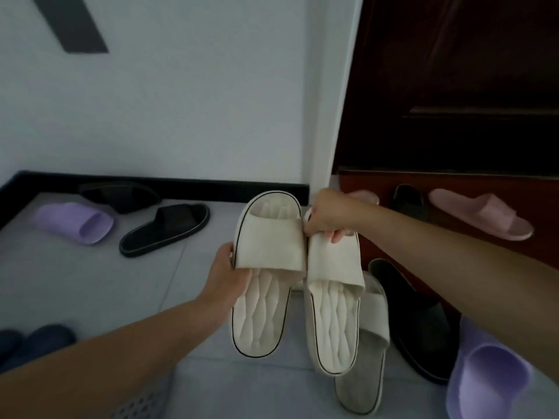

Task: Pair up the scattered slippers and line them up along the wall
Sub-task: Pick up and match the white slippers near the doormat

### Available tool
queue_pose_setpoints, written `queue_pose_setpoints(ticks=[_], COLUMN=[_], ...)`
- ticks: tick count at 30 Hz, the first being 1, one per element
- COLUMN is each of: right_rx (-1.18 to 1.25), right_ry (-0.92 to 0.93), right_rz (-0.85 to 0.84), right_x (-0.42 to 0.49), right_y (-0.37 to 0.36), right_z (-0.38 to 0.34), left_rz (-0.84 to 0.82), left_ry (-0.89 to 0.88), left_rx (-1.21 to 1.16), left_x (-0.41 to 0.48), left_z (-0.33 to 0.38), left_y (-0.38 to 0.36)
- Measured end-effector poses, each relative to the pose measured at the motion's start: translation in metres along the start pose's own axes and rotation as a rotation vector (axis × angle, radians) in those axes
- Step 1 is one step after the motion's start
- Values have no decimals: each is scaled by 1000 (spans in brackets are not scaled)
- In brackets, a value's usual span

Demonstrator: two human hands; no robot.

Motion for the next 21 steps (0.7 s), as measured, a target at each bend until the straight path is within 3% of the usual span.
queue_pose_setpoints(ticks=[7, 14, 16, 18, 21], right_rx=[32, 92, 168, 153, -32], right_ry=[14, -144, -136, -99, 65], right_rz=[-176, -471, -463, -440, -519], right_x=[15, 21, 19, 18, 17], right_y=[-81, -205, -231, -246, -242], right_z=[-15, 16, 27, 35, 45], left_rz=[33, -88, -81, -87, -138], left_ry=[118, 504, 567, 601, 414], left_rx=[-20, -66, 86, 417, 789], left_x=[-38, -84, -90, -89, -89], left_z=[-75, -183, -204, -214, -212], left_y=[29, 41, 41, 45, 48])
Point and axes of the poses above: each hand's wrist, its own x-axis towards the middle knuckle, its own y-axis out of the back of the hand, z = x × y, the point moved 1 cm from there along x, towards the middle knuckle, and after that the axes turned 6 degrees about -z, right-handed, at the moved point
